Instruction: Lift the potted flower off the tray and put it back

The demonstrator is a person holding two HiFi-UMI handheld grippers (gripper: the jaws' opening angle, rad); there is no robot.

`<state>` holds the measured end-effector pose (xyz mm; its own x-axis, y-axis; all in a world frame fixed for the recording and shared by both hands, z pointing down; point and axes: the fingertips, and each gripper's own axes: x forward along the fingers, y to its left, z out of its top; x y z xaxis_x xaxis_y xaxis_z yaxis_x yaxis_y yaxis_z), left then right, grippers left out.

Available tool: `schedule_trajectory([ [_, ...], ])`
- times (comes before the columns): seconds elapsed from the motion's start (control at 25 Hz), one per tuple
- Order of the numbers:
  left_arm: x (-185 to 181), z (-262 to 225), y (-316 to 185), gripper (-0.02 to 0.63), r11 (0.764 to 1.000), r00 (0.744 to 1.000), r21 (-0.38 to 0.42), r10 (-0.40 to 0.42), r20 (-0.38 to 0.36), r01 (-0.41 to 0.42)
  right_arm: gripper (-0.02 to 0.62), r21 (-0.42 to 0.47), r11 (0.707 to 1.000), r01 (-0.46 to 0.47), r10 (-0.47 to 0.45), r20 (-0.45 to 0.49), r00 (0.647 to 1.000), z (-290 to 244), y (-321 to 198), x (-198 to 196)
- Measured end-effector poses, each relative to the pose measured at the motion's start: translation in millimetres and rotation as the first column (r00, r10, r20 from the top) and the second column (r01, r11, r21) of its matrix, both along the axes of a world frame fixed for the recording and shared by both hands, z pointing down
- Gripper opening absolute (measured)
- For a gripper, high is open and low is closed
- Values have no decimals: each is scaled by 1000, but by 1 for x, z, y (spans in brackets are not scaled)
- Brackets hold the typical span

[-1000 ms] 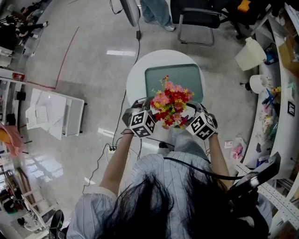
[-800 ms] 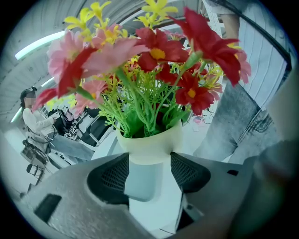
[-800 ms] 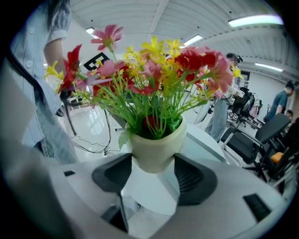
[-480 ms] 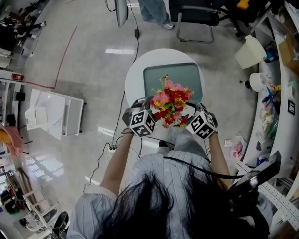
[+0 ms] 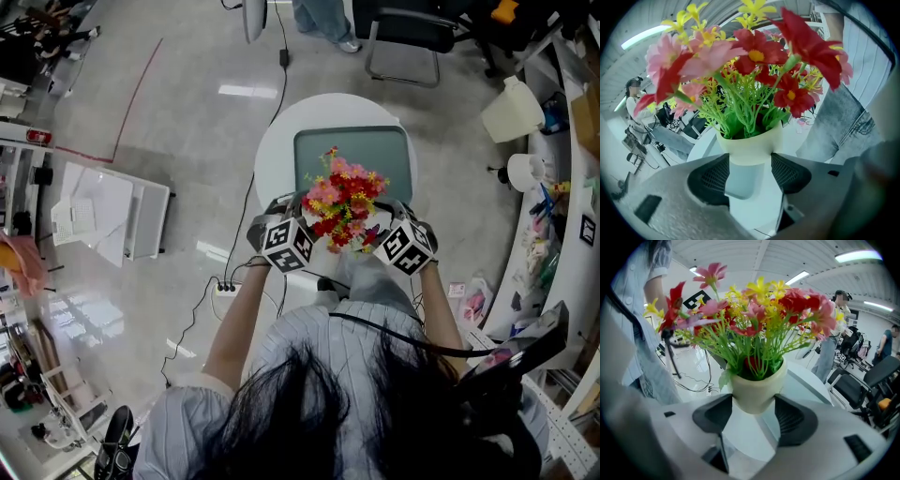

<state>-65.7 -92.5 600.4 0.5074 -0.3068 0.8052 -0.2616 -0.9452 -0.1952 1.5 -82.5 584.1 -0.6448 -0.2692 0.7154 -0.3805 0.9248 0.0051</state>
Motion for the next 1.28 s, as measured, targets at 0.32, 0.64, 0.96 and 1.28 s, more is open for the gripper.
schedule_trajectory([
  [0.32,-17,11,-10,293,995,996,-28,-92,2,92,285,-19,996,89,-90,-16,996,12,-17,-17],
  [0.64,-34,30,-26,293,979,981,-68,-192,10,192,285,-52,981,186,-188,-34,982,32,-40,-34],
  [0.96,-52,57,-39,293,951,958,-119,-283,36,285,285,-89,957,275,-281,-65,958,59,-60,-54],
  [1.28,-69,78,-51,293,922,937,-164,-346,56,351,285,-93,943,319,-327,-94,940,83,-76,-73],
])
